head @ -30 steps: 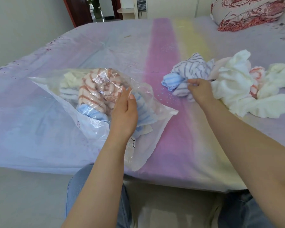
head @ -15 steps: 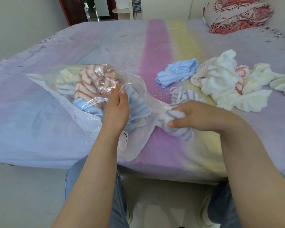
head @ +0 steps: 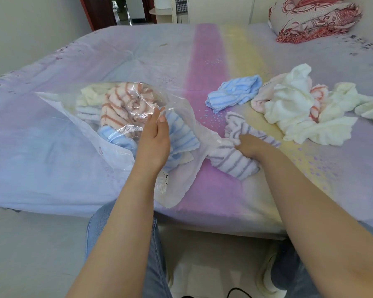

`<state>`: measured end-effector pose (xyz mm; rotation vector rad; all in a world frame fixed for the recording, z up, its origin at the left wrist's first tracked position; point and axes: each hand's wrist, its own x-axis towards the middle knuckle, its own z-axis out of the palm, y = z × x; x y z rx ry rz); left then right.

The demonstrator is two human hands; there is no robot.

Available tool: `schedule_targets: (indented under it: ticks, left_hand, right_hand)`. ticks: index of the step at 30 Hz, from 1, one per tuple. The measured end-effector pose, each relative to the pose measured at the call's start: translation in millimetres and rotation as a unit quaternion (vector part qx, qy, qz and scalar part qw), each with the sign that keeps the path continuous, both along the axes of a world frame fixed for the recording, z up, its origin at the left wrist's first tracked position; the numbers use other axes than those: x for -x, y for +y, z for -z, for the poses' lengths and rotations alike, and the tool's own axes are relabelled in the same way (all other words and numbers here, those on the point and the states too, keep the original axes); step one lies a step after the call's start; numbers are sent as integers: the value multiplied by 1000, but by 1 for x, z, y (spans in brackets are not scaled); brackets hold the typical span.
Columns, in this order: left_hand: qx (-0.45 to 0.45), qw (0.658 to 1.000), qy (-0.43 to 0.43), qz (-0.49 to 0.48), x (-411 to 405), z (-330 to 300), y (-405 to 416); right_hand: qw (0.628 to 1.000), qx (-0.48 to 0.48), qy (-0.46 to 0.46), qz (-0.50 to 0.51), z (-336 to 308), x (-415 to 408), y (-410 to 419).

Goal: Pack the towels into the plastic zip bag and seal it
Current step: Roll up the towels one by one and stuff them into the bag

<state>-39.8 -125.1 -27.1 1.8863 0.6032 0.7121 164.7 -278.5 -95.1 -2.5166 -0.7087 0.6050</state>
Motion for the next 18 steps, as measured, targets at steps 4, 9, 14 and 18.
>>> schedule_targets:
  ticks: [4,9,14,18]
  left_hand:
    - [0,1000,-2,4,5,0,1]
    - [3,1000,1,-3,10,0,-1]
    - [4,1000,-4,-4,13,-4,-4]
    - [7,1000,-3,0,17,-6,-3]
  right_hand:
    - [998,-28,-53,-6,-1,23,-16]
    - [967,-244,-79,2,-6,64,-24]
    - [901,-427,-40,61,-67,89,-25]
    - [759,-618,92,182,-90,99,-21]
